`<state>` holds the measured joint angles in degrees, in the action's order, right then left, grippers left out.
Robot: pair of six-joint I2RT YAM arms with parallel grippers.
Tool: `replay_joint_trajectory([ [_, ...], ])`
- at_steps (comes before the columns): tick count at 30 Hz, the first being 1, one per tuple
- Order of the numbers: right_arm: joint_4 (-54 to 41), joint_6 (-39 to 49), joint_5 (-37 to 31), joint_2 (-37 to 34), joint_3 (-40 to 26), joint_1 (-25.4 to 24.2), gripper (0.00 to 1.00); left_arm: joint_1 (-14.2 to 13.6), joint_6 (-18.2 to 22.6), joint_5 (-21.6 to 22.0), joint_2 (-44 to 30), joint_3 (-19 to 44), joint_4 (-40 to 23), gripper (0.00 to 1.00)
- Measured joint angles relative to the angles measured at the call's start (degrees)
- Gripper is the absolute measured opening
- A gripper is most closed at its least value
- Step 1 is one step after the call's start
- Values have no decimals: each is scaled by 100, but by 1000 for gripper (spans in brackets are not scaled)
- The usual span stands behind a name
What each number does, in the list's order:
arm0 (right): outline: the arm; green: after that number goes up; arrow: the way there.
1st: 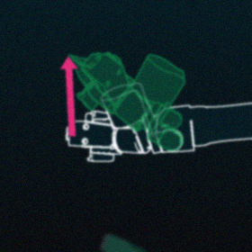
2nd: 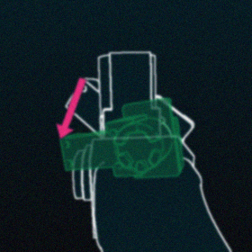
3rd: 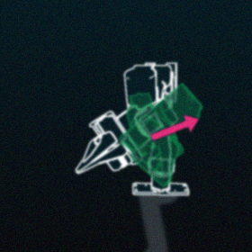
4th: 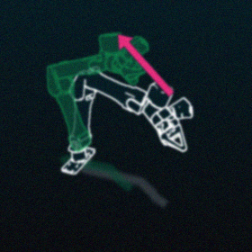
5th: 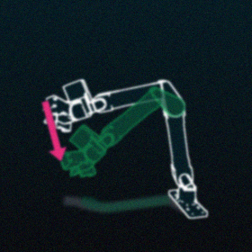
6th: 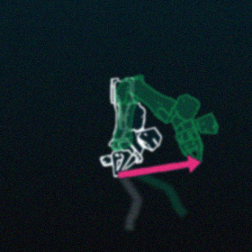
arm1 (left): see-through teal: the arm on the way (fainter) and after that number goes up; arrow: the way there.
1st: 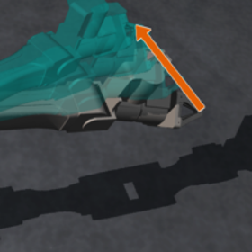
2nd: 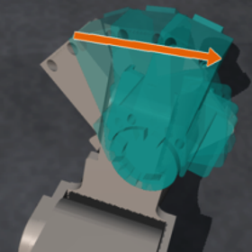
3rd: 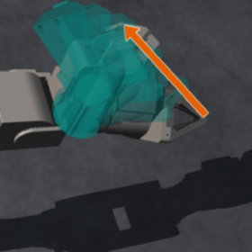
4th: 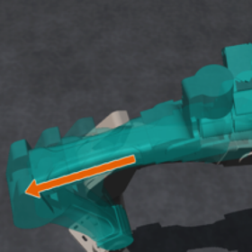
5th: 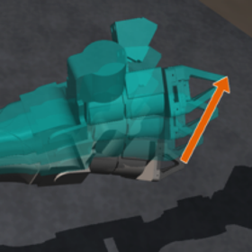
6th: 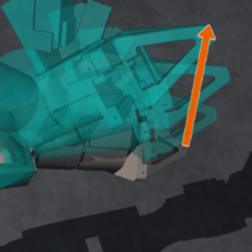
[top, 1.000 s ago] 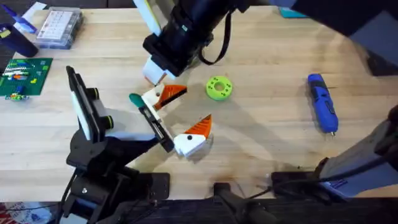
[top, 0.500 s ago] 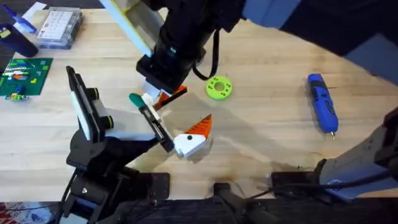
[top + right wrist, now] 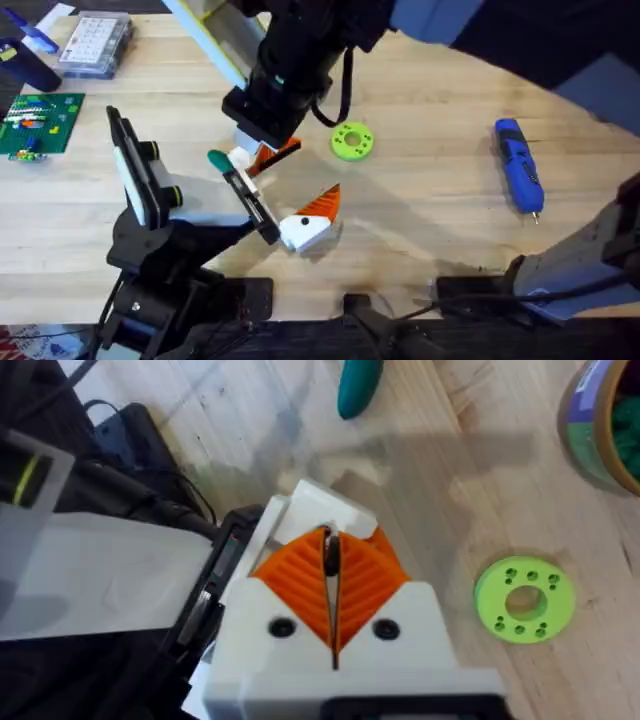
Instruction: Pick up the gripper from the table and insert it into the empty holder that is missing its gripper. Then pick up a screw, insert it into the mounting hole, and use the screwdriver to tighten it. Finally, clean up the table by picking up the vegetable and placing it into the bucket.
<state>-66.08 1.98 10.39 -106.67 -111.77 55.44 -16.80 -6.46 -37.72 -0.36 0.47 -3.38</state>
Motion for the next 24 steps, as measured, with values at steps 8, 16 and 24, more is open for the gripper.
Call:
replay_joint_trajectory([
  [8,23,0,86,-2,0,7,3,0,0,0,0,0,-2,989],
  [16,28,1,129,-23,0,16,3,0,1,0,0,0,-2,989],
  [24,20,2,127,-119,0,69,3,0,-1,1,0,0,-2,989],
])
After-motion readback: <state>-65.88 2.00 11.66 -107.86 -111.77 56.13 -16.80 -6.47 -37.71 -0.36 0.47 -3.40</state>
